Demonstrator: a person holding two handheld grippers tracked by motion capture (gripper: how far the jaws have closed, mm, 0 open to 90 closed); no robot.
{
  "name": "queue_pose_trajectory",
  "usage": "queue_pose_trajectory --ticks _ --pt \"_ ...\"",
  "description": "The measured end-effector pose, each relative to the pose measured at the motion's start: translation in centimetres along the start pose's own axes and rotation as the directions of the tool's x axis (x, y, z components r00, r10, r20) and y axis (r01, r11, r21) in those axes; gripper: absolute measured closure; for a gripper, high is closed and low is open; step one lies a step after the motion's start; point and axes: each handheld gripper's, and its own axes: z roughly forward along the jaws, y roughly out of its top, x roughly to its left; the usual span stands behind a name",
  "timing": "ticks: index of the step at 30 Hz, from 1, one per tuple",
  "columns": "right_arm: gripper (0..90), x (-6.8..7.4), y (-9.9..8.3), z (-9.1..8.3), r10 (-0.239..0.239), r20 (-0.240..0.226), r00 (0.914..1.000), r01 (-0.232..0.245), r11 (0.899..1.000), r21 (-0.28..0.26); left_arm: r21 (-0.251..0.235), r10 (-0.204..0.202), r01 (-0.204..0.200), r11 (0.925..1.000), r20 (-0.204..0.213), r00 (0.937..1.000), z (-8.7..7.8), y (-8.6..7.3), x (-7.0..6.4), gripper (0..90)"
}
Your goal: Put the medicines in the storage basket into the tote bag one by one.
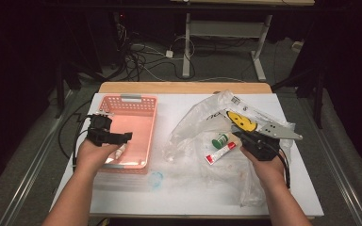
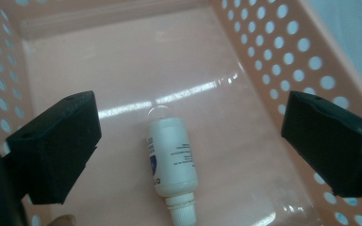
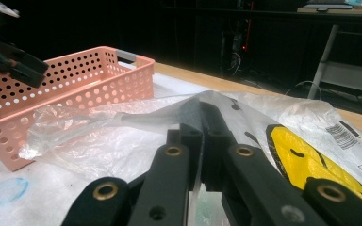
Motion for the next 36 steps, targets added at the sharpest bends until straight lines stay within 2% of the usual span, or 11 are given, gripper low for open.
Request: queue_pose_trajectory --ticks 3,6,8,11,14,18,22,26,30,33,36 --pt "90.0 0.0 0.0 0.0 -0.002 -0.002 1.0 0.002 1.0 0.0 0.07 -0.014 0.013 0.9974 0.002 0.9999 0.7 0.6 0.5 11.2" --pt "90.0 0.0 0.0 0.0 -0.003 -0.001 1.0 0.003 1.0 -0.007 0.166 -0.04 0.036 0.9855 0.021 0.999 1.7 1.1 1.0 15.7" --pt "90.0 0.0 0.1 -0.1 0.001 0.0 1.0 -0.001 1.0 -0.005 0.203 -0.041 0.036 0.9786 0.022 0.9989 2.1 1.2 1.0 18.3" --pt "90.0 -0.1 0.1 -0.3 0.007 0.001 1.0 -0.007 1.0 -0.01 0.266 -0.038 0.032 0.9634 0.017 0.9991 2.9 1.4 0.9 22.7" --pt "90.0 -0.2 0.1 -0.4 0.007 0.0 1.0 -0.007 1.0 -0.012 0.328 -0.044 0.042 0.9438 0.001 0.999 3.6 1.6 0.9 28.2" --pt "90.0 -0.1 0.1 -0.4 0.011 0.004 0.9999 -0.011 1.0 -0.012 0.386 -0.057 0.056 0.9207 -0.01 0.9983 4.3 1.7 0.9 34.8" --pt "90.0 -0.2 0.2 -0.4 0.008 0.004 1.0 -0.008 1.0 -0.014 0.421 -0.049 0.055 0.9052 -0.025 0.9985 4.7 1.8 0.8 43.1" --pt "90.0 -0.1 0.1 -0.3 0.006 0.003 1.0 -0.006 1.0 -0.012 0.44 -0.026 0.045 0.8969 -0.05 0.9984 5.0 1.8 0.7 48.6" --pt "90.0 -0.1 0.1 -0.3 0.005 0.0 1.0 -0.005 1.0 -0.012 0.443 -0.019 0.041 0.8957 -0.055 0.9983 5.1 1.8 0.7 55.5" --pt "90.0 -0.1 0.1 -0.4 0.01 0.005 0.9999 -0.01 1.0 -0.011 0.434 0.002 0.022 0.9005 -0.056 0.9985 5.0 1.7 0.5 57.3" --pt "90.0 -0.1 0.1 -0.3 0.006 0.005 1.0 -0.006 1.0 -0.013 0.407 0.032 -0.01 0.9136 -0.046 0.9984 4.7 1.8 0.2 57.7"
